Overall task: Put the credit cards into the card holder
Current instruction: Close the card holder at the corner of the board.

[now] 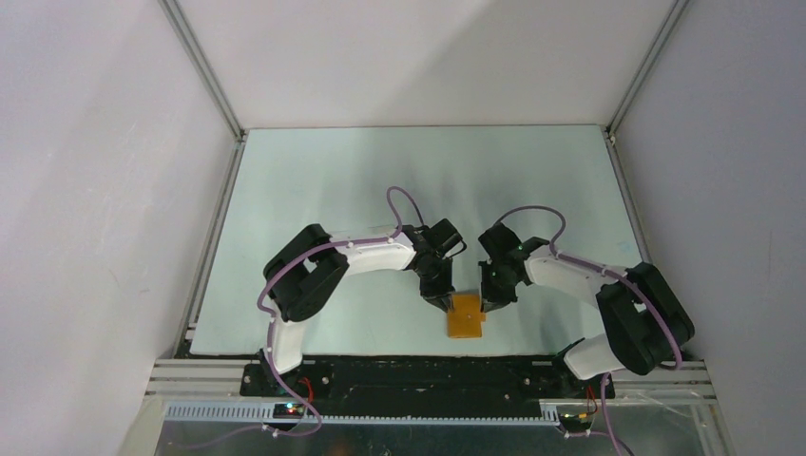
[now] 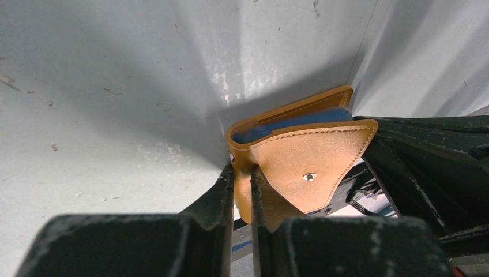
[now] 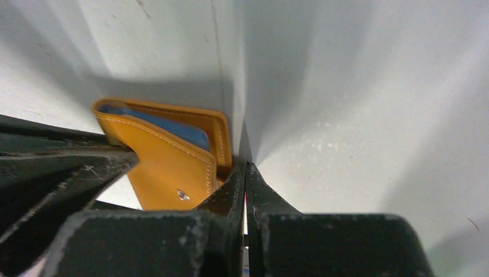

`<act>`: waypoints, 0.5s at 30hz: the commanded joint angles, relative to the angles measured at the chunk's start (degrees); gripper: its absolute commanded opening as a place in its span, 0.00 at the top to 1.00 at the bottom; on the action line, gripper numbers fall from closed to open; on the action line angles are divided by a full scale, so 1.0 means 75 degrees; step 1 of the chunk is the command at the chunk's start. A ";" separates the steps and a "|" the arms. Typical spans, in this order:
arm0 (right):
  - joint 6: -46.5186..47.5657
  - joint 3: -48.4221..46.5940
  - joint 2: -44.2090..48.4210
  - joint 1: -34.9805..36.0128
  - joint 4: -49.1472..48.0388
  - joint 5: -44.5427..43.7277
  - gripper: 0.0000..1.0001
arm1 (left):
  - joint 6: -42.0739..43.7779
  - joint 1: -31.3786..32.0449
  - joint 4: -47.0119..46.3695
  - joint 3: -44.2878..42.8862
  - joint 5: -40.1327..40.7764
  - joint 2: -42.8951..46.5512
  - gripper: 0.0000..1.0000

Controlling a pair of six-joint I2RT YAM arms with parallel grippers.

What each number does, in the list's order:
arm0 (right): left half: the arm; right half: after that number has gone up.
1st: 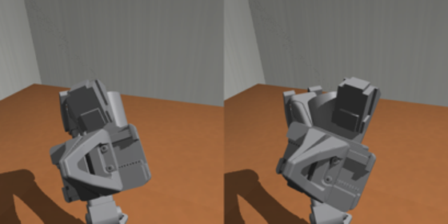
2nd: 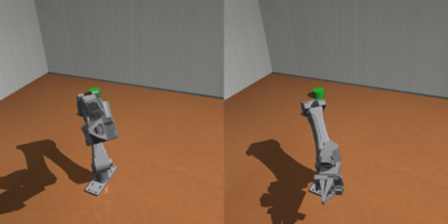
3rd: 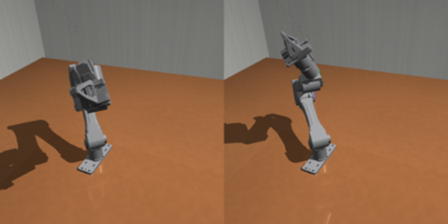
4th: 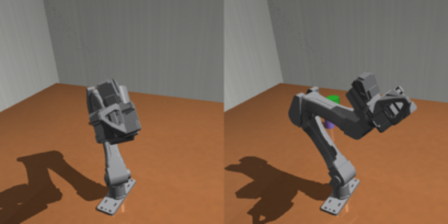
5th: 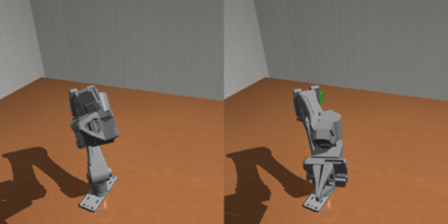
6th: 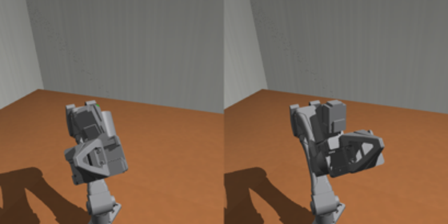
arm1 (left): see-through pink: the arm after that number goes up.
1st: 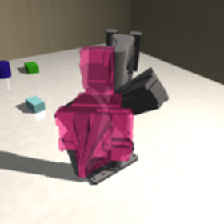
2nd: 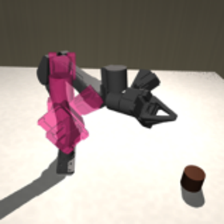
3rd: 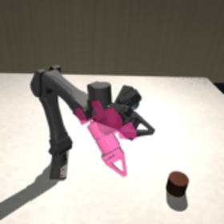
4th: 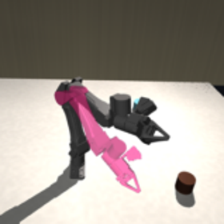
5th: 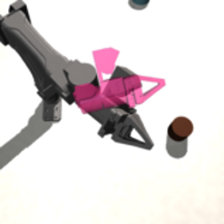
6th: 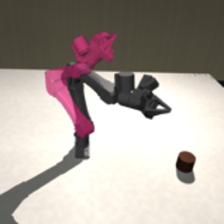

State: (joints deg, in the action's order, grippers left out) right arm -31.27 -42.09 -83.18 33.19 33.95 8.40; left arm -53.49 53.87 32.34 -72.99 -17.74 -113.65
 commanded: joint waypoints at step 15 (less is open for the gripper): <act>0.0040 -0.0019 0.0498 0.0482 0.1424 -0.0519 1.00 | 0.0288 0.0212 0.0197 0.0417 0.1403 -0.1060 1.00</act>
State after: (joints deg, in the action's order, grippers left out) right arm -31.24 -42.02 -80.95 35.83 38.13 5.21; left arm -53.45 53.87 32.75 -73.52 -17.98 -114.08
